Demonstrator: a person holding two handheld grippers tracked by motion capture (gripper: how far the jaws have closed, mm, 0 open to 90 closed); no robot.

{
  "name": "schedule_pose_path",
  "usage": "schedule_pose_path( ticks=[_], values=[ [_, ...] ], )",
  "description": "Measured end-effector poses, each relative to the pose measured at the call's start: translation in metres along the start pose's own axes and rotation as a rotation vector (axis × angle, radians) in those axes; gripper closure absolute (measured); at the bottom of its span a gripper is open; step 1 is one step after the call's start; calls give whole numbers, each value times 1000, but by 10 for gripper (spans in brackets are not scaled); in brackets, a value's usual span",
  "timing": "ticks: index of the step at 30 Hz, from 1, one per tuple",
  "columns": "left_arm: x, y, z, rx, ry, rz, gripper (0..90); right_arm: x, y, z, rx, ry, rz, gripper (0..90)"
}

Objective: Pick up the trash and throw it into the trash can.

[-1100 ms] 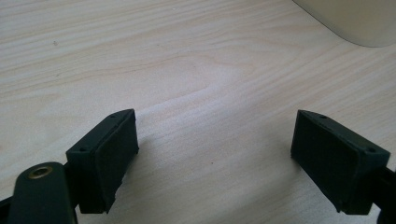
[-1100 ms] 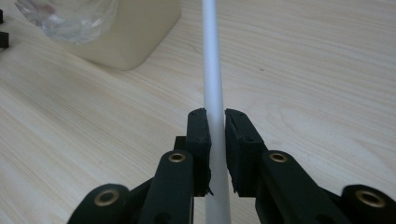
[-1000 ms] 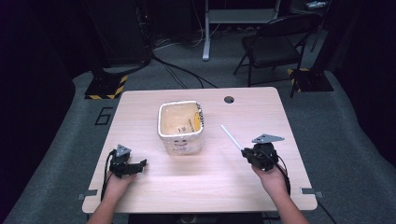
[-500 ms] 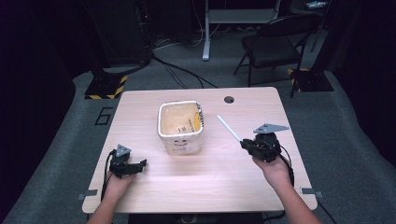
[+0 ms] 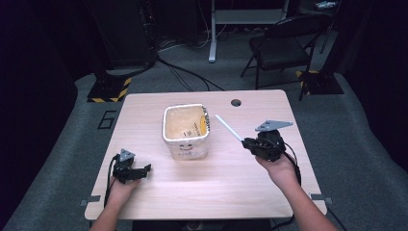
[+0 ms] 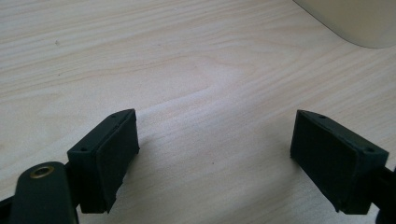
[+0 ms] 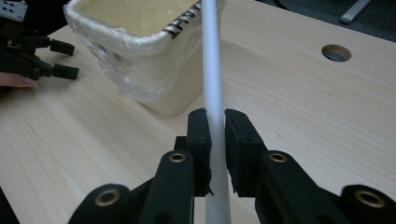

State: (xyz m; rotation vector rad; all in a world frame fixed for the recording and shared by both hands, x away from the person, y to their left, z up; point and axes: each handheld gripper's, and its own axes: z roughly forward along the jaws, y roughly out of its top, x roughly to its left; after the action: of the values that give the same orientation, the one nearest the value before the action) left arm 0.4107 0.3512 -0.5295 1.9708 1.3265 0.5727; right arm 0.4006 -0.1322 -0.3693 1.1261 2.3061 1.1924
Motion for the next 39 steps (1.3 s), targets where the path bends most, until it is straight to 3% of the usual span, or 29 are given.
schedule_pose_path(
  ticks=[15,39],
  values=[
    [0,0,0,1,1,0,151,21,32,13,-10,43,-75,801],
    [0,0,0,0,0,0,152,51,56,46,11,89,-143,800]
  ],
)
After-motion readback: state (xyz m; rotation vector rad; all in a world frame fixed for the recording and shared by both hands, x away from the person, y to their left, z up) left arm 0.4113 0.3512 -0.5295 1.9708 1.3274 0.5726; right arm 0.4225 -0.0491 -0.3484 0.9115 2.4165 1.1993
